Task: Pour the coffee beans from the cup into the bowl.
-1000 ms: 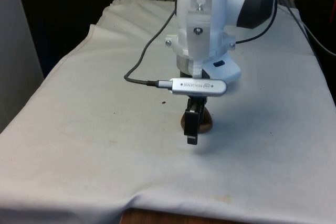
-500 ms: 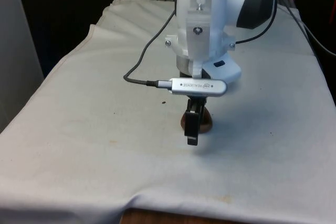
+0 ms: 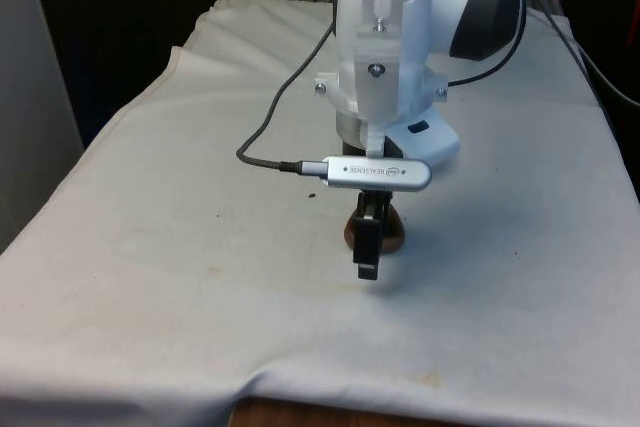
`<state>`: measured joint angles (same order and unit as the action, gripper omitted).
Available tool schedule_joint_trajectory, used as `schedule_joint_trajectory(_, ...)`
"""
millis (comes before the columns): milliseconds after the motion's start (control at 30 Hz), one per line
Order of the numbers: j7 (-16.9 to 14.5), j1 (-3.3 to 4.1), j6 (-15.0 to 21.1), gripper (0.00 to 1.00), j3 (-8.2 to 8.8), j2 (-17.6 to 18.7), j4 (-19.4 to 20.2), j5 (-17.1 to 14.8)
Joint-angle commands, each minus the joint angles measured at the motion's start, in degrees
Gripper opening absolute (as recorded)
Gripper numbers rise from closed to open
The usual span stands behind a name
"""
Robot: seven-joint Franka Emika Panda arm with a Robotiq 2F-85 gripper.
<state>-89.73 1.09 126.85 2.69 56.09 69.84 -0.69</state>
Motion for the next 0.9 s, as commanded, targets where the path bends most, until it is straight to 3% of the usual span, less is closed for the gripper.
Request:
schedule_joint_trajectory(0, -0.4, 0.0, 0.1, 1.0, -0.11, -0.1, 0.1, 0.0)
schedule_joint_trajectory(367, -1.4, 0.0, 0.2, 0.98, -0.11, 0.1, 0.5, 0.0)
schedule_joint_trajectory(600, -1.5, 0.06, 0.0, 0.55, 0.0, 0.0, 0.6, 0.0)
schedule_joint_trajectory(633, -1.7, 0.0, 0.3, 0.55, -0.11, 0.1, 0.6, 0.0)
schedule_joint_trajectory(733, -1.8, 0.0, 0.3, 0.31, -0.11, 0.1, 0.6, 0.0)
schedule_joint_trajectory(867, -1.6, 0.06, 0.0, 0.09, 0.0, 0.0, 0.6, 0.0)
